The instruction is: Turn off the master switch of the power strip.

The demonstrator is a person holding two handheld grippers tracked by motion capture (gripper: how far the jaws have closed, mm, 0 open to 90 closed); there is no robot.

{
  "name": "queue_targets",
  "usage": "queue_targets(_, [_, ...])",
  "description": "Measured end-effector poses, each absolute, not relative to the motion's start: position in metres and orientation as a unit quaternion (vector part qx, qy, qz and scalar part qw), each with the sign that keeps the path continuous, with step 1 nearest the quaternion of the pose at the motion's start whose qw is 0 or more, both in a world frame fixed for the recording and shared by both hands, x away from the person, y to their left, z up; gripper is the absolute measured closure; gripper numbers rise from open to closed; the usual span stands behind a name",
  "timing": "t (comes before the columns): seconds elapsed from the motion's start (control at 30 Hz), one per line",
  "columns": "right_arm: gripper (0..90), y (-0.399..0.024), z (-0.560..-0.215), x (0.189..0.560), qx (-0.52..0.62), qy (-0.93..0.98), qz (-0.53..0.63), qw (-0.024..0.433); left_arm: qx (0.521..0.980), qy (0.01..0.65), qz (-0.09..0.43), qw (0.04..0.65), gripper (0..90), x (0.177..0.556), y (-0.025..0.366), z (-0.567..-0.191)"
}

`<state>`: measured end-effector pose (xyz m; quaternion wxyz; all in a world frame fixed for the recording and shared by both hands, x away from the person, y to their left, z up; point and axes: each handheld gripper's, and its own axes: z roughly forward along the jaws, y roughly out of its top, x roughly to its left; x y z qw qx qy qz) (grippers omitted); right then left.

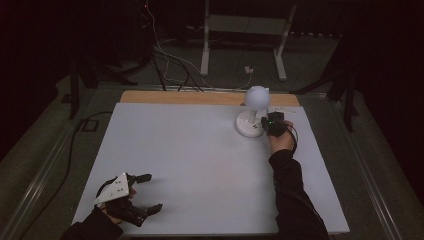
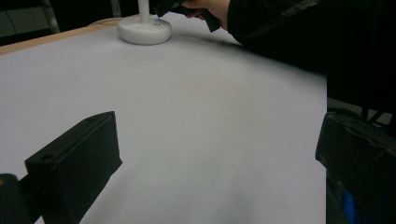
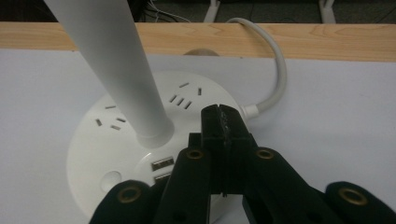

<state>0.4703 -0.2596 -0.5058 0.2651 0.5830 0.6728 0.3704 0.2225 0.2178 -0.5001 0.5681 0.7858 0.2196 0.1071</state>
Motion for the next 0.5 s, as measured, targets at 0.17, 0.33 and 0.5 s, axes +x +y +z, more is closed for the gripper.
queue_targets(0.17, [90.0, -0.2585, -0.5089, 0.4707, 0.581, 0.673, 0.371, 0.268, 0.785, 0.221, 0.106, 0.569, 0.4, 0.2226, 0.2179, -0.5001])
queue_targets(0.33, [90.0, -0.2584, -0.5107, 0.4705, 0.581, 0.669, 0.374, 0.274, 0.786, 0.22, 0.107, 0.568, 0.4, 0.2225, 0.2178, -0.5002])
queue_targets(0.5, [90.0, -0.2583, -0.5141, 0.4686, 0.575, 0.666, 0.377, 0.29, 0.785, 0.22, 0.107, 0.569, 0.4, 0.2223, 0.2177, -0.5001])
